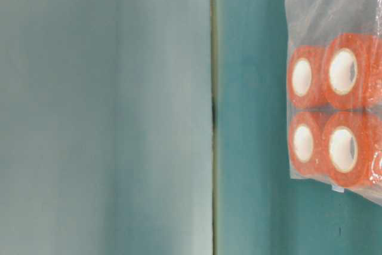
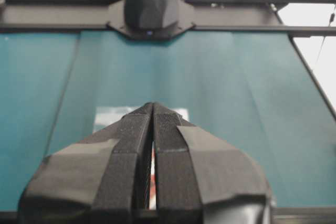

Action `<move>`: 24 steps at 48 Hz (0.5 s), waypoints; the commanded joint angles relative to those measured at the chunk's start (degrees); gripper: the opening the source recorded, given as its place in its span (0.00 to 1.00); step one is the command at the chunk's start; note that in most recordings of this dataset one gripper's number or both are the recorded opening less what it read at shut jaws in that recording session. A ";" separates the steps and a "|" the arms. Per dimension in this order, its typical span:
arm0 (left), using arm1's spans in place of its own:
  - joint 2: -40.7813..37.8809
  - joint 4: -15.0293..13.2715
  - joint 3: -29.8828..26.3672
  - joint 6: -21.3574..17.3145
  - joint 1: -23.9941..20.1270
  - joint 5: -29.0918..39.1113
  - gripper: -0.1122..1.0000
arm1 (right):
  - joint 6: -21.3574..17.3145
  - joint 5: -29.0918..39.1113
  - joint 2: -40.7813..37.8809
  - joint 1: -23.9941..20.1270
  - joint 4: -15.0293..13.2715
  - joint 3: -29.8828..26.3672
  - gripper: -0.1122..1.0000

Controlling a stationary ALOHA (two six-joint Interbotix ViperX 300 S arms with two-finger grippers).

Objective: Hand over the clear zip bag and make it stand upright.
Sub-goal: 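Move the right gripper open toward the right edge of the clear bag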

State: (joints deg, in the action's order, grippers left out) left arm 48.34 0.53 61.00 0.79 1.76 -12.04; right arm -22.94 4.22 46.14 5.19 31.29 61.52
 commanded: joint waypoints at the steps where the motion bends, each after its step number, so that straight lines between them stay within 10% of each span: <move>1: 0.62 0.09 -2.11 -0.18 0.35 0.00 0.09 | -5.19 0.70 -1.93 2.02 2.29 -1.32 0.10; 10: 2.72 0.09 -2.29 -0.62 0.26 1.76 0.09 | -14.94 6.68 -7.65 4.13 2.37 -0.62 0.10; 24: 1.67 0.09 -2.72 -0.26 0.44 2.11 0.09 | -16.61 8.70 -15.47 4.22 2.29 0.18 0.10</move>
State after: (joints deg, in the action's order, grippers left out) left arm 50.71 0.53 59.85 0.62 2.02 -9.76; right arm -38.85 13.10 31.82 9.23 33.40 61.96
